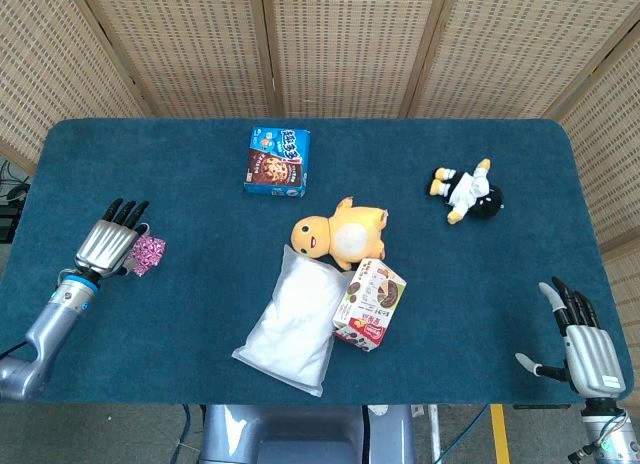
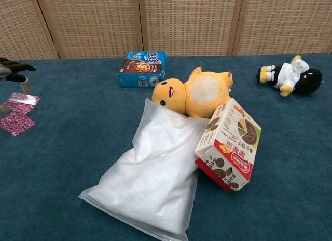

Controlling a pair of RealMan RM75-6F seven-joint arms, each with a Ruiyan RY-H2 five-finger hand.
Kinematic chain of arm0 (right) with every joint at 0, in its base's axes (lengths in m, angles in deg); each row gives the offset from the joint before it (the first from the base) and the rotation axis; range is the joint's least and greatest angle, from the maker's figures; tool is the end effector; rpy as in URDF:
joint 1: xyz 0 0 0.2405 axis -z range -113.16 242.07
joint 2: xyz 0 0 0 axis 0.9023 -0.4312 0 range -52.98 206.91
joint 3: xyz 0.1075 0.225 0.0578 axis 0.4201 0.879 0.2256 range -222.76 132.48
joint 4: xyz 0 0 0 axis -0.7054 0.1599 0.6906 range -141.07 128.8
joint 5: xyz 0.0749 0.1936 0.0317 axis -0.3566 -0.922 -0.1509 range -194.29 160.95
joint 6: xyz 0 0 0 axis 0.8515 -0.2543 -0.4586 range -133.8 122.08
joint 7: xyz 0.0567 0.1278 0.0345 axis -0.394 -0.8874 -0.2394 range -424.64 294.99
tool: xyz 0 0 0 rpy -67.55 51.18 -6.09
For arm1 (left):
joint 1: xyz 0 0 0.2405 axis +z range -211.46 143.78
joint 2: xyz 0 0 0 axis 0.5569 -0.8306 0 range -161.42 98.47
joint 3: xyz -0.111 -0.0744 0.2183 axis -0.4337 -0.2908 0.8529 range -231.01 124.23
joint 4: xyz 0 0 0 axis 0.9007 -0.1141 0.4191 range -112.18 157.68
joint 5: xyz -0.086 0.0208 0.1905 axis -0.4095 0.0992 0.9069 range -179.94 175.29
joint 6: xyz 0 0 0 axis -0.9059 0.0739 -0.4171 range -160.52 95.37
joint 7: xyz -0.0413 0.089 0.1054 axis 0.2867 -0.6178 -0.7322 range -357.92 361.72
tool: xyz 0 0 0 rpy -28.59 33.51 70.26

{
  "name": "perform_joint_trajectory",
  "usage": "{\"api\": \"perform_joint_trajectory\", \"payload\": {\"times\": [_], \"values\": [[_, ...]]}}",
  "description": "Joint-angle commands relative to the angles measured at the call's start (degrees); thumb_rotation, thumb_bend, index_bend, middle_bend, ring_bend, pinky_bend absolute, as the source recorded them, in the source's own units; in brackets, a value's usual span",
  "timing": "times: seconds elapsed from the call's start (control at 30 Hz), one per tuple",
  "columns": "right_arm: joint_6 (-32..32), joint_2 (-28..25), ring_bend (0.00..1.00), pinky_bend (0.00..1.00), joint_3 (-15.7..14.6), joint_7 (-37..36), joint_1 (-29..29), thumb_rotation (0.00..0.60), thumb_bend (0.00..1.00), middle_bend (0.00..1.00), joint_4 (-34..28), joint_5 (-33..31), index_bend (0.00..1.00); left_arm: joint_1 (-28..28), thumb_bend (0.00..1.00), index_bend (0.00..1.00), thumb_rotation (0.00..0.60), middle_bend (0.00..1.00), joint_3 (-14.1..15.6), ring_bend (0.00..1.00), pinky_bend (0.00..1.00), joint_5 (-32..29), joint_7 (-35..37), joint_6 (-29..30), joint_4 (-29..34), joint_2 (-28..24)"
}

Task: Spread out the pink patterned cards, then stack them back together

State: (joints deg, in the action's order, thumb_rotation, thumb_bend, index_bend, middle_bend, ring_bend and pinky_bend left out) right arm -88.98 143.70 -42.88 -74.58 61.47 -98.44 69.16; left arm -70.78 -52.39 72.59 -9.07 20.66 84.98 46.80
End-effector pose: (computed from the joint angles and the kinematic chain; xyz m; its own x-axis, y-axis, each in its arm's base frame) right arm -0.3156 -0.1681 0.1384 0.1886 -0.0574 0.9804 -0.9811 0.0325 0.1907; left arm -0.3053 0.3635 0.0811 0.7948 0.1888 0.5767 0.6063 -0.2867 -0.7417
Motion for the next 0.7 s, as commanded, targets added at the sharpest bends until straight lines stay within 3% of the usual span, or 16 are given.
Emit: {"api": "perform_joint_trajectory", "payload": {"times": [0.03,0.7], "values": [[0.04,0.10,0.00,0.00,-0.05,0.30,-0.01,0.600,0.11,0.00,-0.02,0.02,0.04,1.02,0.31,0.61,0.600,0.00,0.84,0.00,0.00,2.07,3.20,0.12,-3.43,-0.42],[0.11,0.29,0.00,0.00,0.11,0.76,-0.02,0.600,0.11,0.00,0.11,-0.34,0.04,1.13,0.31,0.61,0.600,0.00,3.69,0.00,0.00,10.39,8.00,-0.52,-13.94,3.23]]}}
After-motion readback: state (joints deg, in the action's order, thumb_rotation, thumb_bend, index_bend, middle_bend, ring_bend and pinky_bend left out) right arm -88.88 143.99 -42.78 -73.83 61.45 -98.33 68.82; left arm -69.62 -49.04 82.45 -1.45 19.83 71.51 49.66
